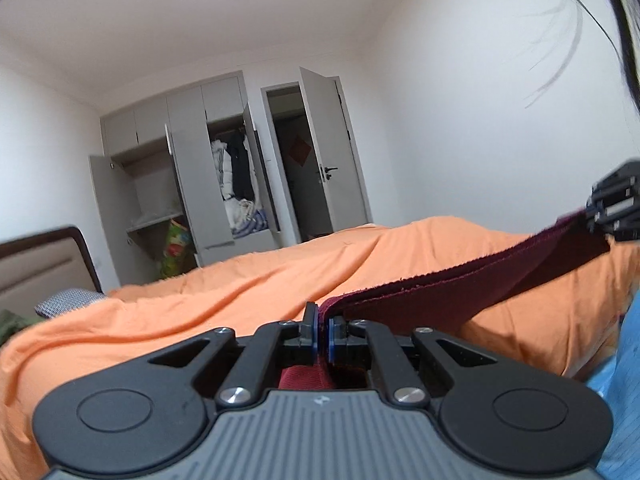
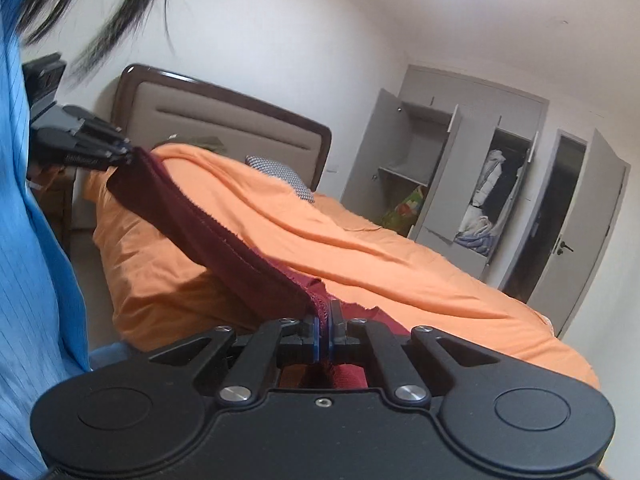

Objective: Fold small clothes
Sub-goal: 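Lift the hem with both grippers and carry it over toward the collar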

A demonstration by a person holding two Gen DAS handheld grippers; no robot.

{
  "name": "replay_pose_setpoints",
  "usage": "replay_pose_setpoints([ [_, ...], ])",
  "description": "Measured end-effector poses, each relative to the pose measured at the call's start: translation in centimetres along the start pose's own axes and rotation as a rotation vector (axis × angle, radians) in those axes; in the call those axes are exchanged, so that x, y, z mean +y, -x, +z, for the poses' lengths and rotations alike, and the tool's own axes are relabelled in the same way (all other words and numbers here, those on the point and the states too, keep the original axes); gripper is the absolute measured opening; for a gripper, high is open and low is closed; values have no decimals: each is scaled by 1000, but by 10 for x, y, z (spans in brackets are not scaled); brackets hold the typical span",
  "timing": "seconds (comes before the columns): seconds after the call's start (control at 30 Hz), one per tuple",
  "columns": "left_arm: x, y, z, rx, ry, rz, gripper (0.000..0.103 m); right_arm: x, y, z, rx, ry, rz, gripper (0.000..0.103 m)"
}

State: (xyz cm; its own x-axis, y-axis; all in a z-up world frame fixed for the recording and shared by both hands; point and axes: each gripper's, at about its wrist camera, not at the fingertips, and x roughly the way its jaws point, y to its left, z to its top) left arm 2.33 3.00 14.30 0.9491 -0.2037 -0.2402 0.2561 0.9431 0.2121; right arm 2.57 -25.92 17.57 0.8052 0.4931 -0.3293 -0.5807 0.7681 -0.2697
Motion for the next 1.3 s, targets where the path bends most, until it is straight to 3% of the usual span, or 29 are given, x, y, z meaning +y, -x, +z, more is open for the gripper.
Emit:
replay_pose_setpoints([
  [0.3, 38, -58, 11, 15, 52, -28, 4, -29, -59, 9, -48, 29, -74, 3],
  [0.57, 74, -162, 35, 71, 12, 15, 4, -80, -156, 25, -55, 85, -96, 3],
  [0.77, 99, -251, 32, 167, 22, 31, 4, -120, -256, 25, 46, 46, -74, 4],
  [1.0, 122, -358, -14, 347, 91, 15, 4, -144, -364, -11, 248, -40, -27, 4],
  [1.23, 145, -408, -59, 454, 210, 2, 5, -145, -416, -41, 348, -69, -8, 6],
  [1.3, 153, -416, -69, 479, 250, -9, 6, -144, -422, -45, 362, -71, -11, 15],
])
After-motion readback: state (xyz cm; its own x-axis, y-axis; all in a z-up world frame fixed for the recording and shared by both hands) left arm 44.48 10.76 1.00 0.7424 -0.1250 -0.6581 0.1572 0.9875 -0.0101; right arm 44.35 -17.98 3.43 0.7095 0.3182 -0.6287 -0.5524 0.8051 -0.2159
